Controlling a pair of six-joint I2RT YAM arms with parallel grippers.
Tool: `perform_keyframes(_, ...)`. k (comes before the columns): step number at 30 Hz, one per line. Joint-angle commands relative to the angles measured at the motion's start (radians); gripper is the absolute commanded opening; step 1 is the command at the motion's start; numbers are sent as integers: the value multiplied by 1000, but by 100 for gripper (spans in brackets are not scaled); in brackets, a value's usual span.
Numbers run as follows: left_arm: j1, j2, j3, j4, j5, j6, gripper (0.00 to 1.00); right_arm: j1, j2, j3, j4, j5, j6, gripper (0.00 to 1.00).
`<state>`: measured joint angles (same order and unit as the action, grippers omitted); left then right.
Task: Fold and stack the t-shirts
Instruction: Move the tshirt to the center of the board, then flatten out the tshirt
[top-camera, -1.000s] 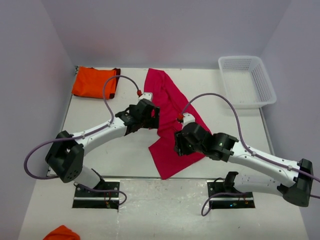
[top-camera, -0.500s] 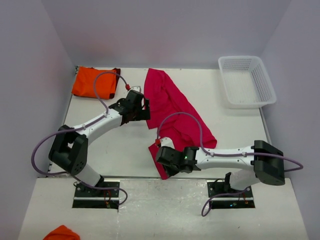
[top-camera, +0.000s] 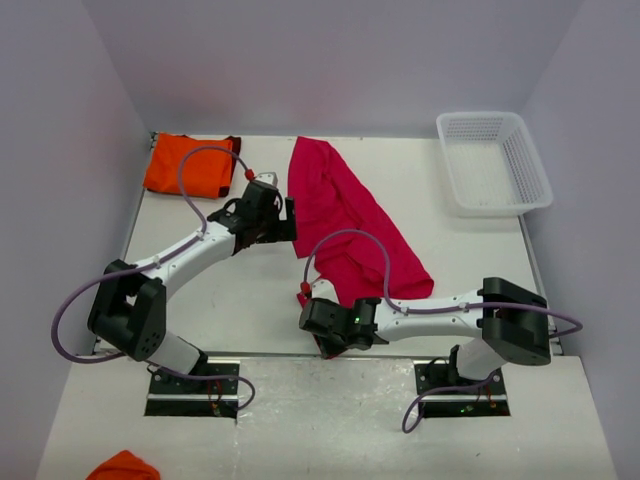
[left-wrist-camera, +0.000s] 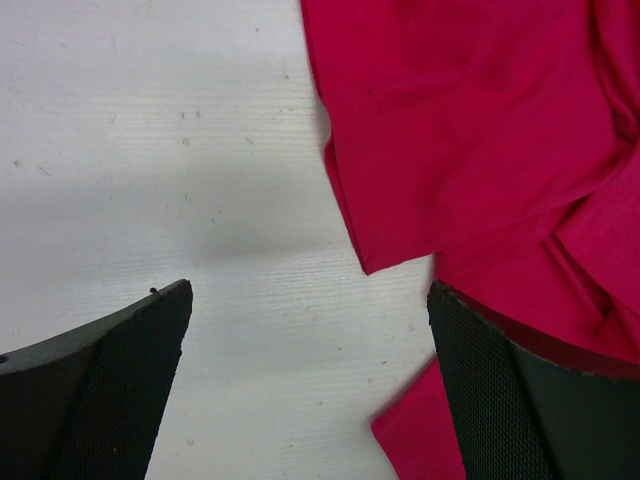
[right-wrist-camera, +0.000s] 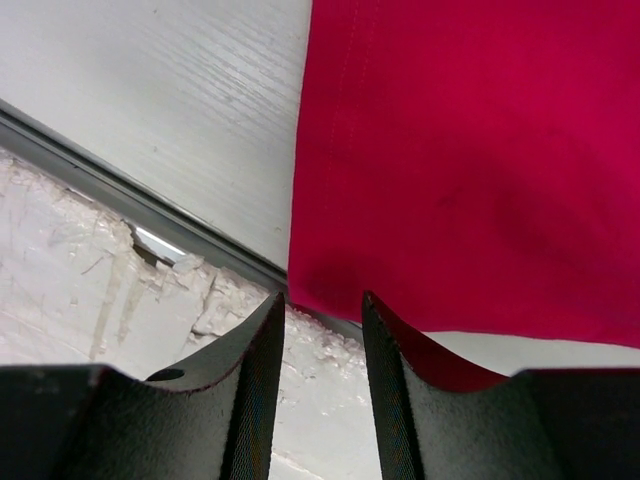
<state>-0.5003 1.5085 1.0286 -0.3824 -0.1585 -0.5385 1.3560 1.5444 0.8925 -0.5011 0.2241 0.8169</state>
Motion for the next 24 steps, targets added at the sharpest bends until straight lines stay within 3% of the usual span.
perform_keyframes(1,11,-37,-9,33,23,17,100,11,-6,-15,48,8,45,38)
perform_keyframes(14,26,-54,-13,27,33,18,100,38,-1,-107,111,-9,108,36)
perform_keyframes(17,28,-59,-13,23,33,20,100,37,19,-107,118,0,120,18)
perform_keyframes(24,32,-62,-18,22,33,20,100,38,65,-38,23,104,151,8)
